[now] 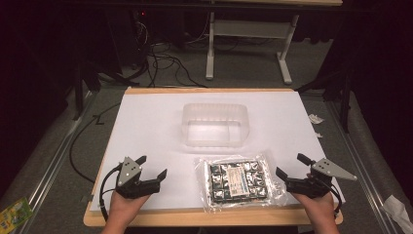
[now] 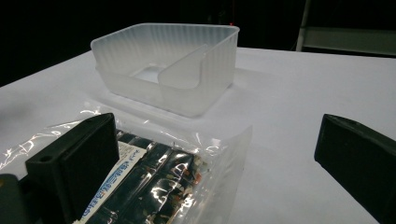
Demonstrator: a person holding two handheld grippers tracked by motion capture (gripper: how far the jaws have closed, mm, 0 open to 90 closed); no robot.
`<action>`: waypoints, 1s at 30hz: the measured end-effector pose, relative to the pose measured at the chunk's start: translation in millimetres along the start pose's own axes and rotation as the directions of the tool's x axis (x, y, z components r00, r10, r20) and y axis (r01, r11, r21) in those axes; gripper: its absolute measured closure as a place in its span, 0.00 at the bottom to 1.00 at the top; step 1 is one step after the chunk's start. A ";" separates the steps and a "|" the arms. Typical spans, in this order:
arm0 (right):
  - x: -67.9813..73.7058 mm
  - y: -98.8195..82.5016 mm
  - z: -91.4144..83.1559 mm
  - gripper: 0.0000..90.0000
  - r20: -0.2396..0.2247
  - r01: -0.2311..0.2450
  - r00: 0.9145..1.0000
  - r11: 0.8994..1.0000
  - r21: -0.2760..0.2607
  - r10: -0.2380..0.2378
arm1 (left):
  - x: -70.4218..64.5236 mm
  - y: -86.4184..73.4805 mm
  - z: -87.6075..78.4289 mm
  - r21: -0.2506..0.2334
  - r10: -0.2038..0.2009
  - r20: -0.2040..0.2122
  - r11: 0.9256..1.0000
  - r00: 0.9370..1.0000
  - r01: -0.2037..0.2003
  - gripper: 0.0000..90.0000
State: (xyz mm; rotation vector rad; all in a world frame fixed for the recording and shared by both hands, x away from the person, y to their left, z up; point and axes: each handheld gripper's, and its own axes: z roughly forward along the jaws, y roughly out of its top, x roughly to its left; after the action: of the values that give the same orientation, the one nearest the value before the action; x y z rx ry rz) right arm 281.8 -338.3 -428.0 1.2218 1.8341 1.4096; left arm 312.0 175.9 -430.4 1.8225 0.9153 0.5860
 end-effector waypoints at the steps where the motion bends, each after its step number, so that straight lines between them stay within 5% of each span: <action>1: 0.0 0.0 0.0 0.00 0.000 0.000 1.000 1.000 0.000 0.000 | 0.0 0.0 0.0 0.000 0.000 0.000 1.000 1.000 0.000 0.16; 5: -3.8 -1.7 -5.9 0.00 -0.002 -0.038 0.999 0.999 -0.003 0.038 | -3.4 -0.4 2.4 0.010 0.012 0.003 1.000 1.000 -0.012 0.17; 18: -4.2 -4.2 -8.8 0.00 0.009 -0.037 0.999 0.999 0.007 0.037 | -4.6 -1.8 3.4 0.032 0.000 0.014 0.999 1.000 -0.001 0.23; 21: -4.2 -6.2 -12.5 0.01 0.009 -0.050 0.999 0.999 0.009 0.050 | -6.1 -2.3 4.1 0.041 0.010 0.024 0.999 1.000 -0.011 0.36; 26: -2.1 -14.4 -18.6 0.07 -0.005 -0.084 0.996 0.995 0.059 0.085 | -17.5 -3.1 11.7 0.071 0.005 0.091 0.997 0.996 -0.011 0.73; 27: -2.1 -14.4 -18.6 0.07 -0.005 -0.084 0.996 0.995 0.059 0.085 | -21.7 -3.2 14.7 0.080 0.014 0.101 0.997 0.995 -0.022 0.73; 30: -1.4 -22.9 -19.7 0.14 -0.010 -0.108 0.994 0.989 0.105 0.109 | -34.4 -3.9 27.2 0.116 0.046 0.114 0.991 0.992 -0.059 0.97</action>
State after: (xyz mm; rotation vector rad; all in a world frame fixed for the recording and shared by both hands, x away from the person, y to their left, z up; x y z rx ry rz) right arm 258.5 -349.9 -443.3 1.3853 1.8981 1.3994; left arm 309.9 134.4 -444.9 1.9713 0.8454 0.4657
